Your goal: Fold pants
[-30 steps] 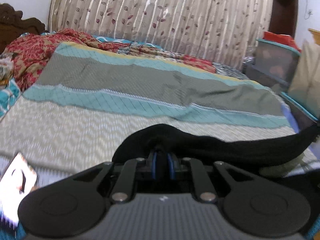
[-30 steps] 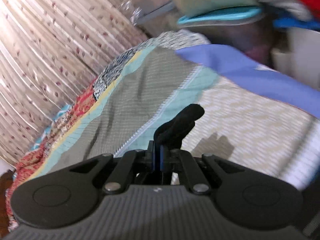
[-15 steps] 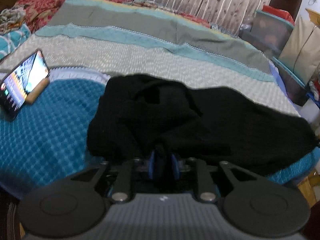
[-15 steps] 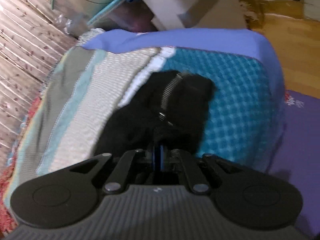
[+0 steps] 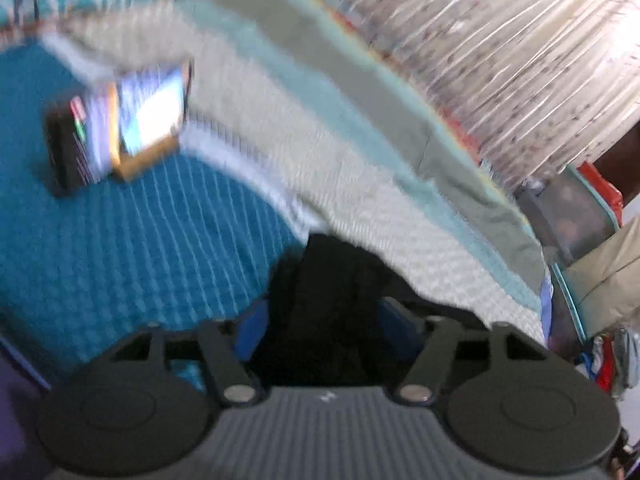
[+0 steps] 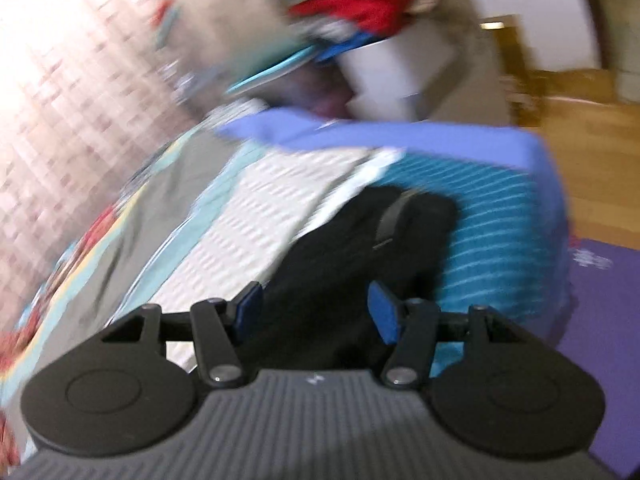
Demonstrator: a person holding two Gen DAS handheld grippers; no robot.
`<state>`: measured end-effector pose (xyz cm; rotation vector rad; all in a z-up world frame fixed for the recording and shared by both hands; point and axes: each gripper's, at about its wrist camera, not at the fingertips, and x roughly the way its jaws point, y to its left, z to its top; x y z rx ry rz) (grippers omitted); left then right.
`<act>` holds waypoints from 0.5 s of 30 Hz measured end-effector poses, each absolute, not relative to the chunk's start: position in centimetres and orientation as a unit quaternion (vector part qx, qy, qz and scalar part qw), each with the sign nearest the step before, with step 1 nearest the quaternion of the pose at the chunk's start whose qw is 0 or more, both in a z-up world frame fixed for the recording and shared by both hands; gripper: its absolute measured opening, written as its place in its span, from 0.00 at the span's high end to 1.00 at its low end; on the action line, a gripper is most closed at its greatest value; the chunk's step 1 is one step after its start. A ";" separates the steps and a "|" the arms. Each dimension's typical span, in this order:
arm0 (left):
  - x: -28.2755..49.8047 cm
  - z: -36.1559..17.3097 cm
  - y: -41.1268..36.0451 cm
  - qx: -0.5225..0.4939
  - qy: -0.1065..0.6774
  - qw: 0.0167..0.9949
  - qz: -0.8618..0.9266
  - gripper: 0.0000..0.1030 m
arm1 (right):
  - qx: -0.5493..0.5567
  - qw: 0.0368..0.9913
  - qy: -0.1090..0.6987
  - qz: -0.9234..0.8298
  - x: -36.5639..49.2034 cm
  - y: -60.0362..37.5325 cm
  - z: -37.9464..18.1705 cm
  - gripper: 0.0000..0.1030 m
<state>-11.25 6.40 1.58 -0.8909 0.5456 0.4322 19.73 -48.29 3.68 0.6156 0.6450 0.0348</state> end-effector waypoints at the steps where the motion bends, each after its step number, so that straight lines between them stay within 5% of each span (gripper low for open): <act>1: -10.3 0.5 6.7 -0.433 0.271 0.836 0.200 0.33 | 0.283 0.903 0.320 0.047 19.6 -46.7 4.0 0.41; 3: -8.8 -0.9 6.5 -0.431 0.283 0.835 0.190 0.56 | 0.255 0.900 0.337 0.104 19.3 -43.3 4.3 0.41; 4: -8.4 -1.0 6.3 -0.417 0.282 0.845 0.182 0.82 | 0.245 0.893 0.349 0.141 19.2 -41.1 4.3 0.41; 5: -8.3 -1.0 5.7 -0.410 0.274 0.853 0.170 0.90 | 0.236 0.882 0.364 0.185 19.0 -38.6 4.4 0.41; 11: -9.4 5.3 2.7 -0.229 0.180 0.934 0.209 0.93 | 0.073 0.785 0.370 0.491 13.3 -19.1 8.1 0.51; 15: -10.0 5.3 2.3 -0.200 0.185 0.935 0.227 0.91 | 0.034 0.697 0.367 0.616 9.1 -9.7 8.6 0.52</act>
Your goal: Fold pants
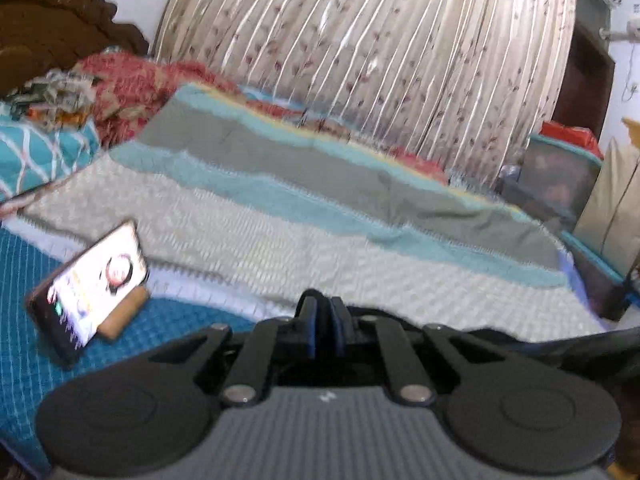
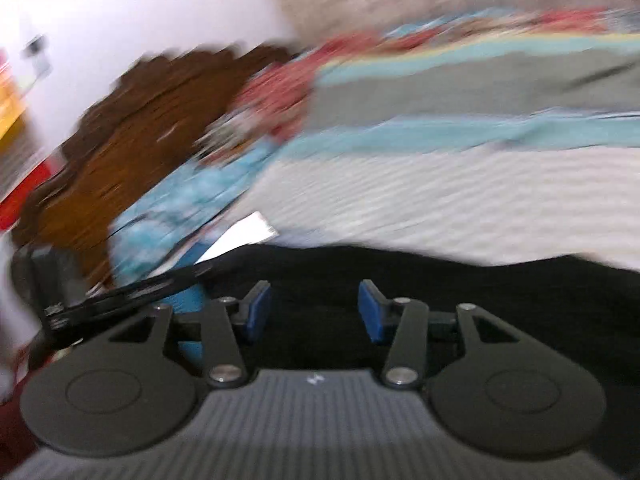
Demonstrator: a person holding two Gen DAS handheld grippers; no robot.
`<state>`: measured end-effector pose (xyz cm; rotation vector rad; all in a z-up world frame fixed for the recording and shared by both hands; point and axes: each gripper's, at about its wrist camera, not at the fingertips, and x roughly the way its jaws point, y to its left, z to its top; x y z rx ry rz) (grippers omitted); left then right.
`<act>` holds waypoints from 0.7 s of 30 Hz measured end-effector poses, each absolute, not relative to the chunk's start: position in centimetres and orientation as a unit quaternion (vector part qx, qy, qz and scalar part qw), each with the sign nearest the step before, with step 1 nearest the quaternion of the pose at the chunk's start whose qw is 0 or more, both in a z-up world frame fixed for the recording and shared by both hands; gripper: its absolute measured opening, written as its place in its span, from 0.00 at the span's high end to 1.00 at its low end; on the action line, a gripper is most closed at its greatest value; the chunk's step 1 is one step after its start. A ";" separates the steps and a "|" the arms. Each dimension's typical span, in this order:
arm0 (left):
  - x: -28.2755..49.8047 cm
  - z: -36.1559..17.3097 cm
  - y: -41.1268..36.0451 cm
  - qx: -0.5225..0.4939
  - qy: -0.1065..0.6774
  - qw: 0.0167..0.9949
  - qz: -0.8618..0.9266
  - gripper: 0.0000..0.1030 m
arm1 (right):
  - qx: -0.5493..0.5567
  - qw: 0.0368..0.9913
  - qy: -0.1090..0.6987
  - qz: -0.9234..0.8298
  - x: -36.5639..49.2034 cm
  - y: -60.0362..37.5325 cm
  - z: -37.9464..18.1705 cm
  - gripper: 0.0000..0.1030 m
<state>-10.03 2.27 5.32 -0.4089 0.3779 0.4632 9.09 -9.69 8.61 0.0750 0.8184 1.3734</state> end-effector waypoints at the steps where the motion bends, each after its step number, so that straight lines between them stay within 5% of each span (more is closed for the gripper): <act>1: -10.1 4.5 2.5 -0.210 0.201 0.928 0.232 0.89 | 0.012 0.680 0.385 0.624 8.6 -7.3 7.3 0.52; 3: -10.6 2.6 3.3 -0.254 0.234 0.906 0.244 0.86 | -0.048 0.658 0.444 0.606 8.0 -3.1 3.2 0.53; 6: -14.0 0.9 4.6 -0.322 0.227 0.884 0.251 0.64 | -0.078 0.644 0.506 0.568 8.1 -0.7 -2.0 0.51; 7: -15.0 0.6 4.9 -0.343 0.218 0.878 0.255 0.53 | -0.061 0.643 0.506 0.572 8.4 -1.0 -1.4 0.51; 13: -16.2 -1.5 6.8 -0.465 0.209 0.835 0.208 0.35 | 0.005 0.669 0.460 0.584 9.3 -6.2 2.3 0.51; 16: -14.1 -2.6 7.0 -0.499 0.211 0.820 0.183 0.06 | 0.039 0.678 0.472 0.563 10.1 -8.6 1.8 0.51; 21: -10.2 -4.8 6.6 -0.508 0.249 0.800 0.200 0.11 | 0.059 0.655 0.513 0.552 10.0 -9.3 -0.4 0.52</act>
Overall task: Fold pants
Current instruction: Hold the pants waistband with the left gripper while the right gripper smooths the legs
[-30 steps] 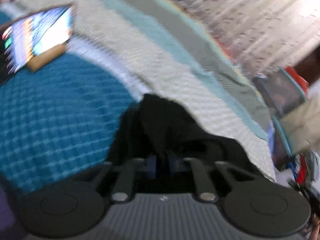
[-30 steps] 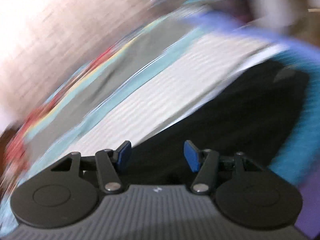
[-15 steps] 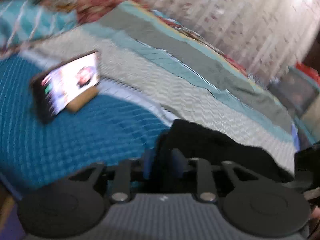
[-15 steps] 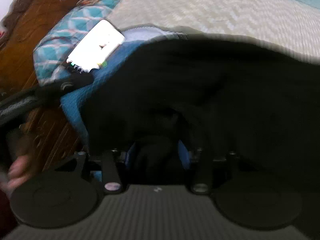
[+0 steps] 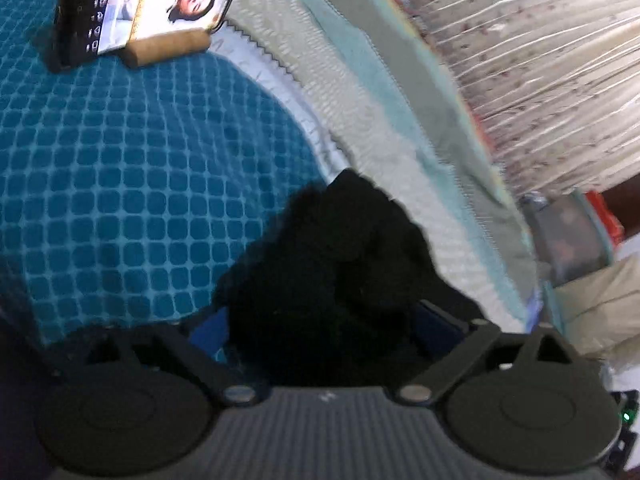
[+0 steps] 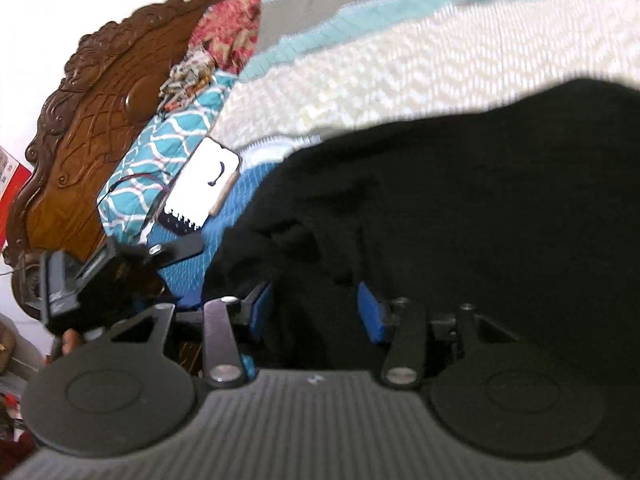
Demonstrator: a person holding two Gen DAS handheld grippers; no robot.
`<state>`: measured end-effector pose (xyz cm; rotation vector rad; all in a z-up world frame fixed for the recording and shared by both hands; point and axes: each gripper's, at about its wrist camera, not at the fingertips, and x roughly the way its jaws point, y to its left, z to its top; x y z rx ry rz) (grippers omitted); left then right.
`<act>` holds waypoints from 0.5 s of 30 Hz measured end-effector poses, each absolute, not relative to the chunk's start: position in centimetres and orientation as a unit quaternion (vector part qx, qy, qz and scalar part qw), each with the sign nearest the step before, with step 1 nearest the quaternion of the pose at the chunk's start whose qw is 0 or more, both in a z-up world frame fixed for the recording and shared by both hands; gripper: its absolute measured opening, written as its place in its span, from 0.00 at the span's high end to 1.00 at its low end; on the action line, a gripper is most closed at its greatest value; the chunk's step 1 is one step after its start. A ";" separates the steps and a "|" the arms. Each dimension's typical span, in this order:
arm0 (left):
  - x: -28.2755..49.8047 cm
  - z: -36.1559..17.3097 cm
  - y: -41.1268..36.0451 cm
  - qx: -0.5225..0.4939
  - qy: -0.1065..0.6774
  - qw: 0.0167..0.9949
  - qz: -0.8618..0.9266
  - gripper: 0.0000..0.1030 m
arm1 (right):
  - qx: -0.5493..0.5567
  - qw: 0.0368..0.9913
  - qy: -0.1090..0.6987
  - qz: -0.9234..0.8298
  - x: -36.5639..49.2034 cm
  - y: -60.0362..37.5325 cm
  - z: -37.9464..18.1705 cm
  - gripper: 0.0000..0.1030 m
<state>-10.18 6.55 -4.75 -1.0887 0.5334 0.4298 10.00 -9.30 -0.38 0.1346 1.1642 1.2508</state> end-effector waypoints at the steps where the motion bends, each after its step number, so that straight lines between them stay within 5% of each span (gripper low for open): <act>1: -9.7 -4.4 6.1 -0.492 0.252 0.806 0.212 0.27 | 0.059 0.648 0.524 0.550 9.9 -8.8 -1.1 0.53; 2: -9.2 -3.9 5.6 -0.465 0.261 0.816 0.225 0.46 | 0.054 0.646 0.533 0.544 10.0 -8.6 -1.5 0.53; 5: -7.8 -2.4 3.5 -0.369 0.294 0.842 0.263 0.61 | 0.053 0.646 0.552 0.525 10.1 -8.4 -3.3 0.59; 15: -5.0 -0.8 -0.4 -0.235 0.360 0.837 0.339 0.61 | 0.129 0.642 0.540 0.529 11.2 -12.5 -2.4 0.56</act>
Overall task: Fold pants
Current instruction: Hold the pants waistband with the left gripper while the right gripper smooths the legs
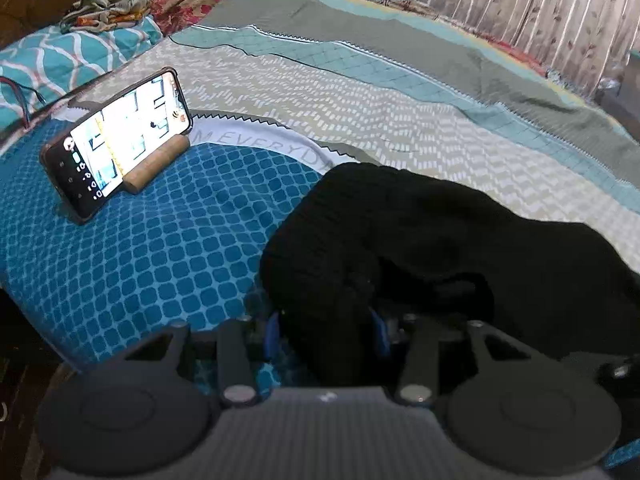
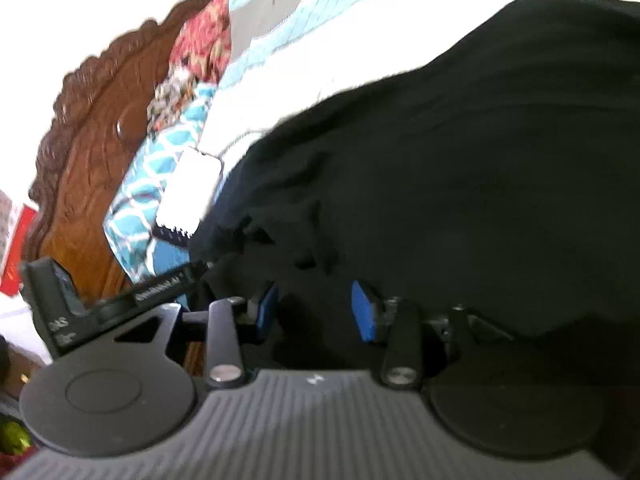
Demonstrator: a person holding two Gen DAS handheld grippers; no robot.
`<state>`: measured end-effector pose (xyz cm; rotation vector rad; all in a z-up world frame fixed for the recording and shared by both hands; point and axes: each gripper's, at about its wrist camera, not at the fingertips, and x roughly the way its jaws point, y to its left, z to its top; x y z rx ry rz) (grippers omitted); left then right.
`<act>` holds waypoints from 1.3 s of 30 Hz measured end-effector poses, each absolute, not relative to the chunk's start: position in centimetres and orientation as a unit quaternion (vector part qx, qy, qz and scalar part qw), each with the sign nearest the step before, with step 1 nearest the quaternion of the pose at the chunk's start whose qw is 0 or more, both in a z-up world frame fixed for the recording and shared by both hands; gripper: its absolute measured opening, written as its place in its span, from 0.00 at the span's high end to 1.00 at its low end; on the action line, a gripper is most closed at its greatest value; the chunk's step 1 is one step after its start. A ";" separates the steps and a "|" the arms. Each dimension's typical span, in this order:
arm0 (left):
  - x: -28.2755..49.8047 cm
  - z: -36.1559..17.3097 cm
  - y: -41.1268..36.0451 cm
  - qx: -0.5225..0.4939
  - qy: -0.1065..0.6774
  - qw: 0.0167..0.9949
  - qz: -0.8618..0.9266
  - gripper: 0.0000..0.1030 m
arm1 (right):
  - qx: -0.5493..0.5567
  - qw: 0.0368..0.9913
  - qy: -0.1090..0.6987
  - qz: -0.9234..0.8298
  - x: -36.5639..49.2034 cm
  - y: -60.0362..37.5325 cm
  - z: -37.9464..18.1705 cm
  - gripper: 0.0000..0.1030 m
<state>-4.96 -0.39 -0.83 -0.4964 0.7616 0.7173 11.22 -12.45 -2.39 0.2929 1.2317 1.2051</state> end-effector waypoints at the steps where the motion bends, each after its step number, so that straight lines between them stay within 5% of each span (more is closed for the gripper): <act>1: -4.9 -0.7 -0.5 -0.230 0.365 0.835 0.341 0.60 | 0.137 0.643 0.536 0.529 11.4 -13.0 -2.2 0.56; 17: -3.4 -0.1 -2.1 -0.187 0.404 0.816 0.369 0.59 | 0.107 0.631 0.548 0.539 10.7 -11.7 -4.1 0.60; 28: -3.2 -0.1 -2.1 -0.181 0.409 0.813 0.372 0.58 | 0.062 0.643 0.452 0.615 9.1 -9.2 -0.1 0.59; 31: -3.3 0.0 -1.8 -0.188 0.410 0.814 0.366 0.58 | 0.016 0.627 0.439 0.643 7.8 -6.3 0.0 0.58; 35: -3.8 0.2 0.0 -0.234 0.416 0.808 0.345 0.57 | -0.058 0.631 0.419 0.650 6.1 -4.2 -1.0 0.45; 37: -4.1 0.3 0.6 -0.255 0.415 0.806 0.337 0.58 | -0.095 0.646 0.403 0.642 5.7 -3.6 -1.6 0.61; 38: -4.3 0.6 0.9 -0.269 0.410 0.805 0.332 0.58 | -0.103 0.656 0.398 0.633 5.9 -3.4 -1.6 0.92; 39: -4.5 0.8 1.1 -0.282 0.404 0.806 0.328 0.58 | -0.100 0.663 0.398 0.627 6.3 -3.5 -1.5 0.93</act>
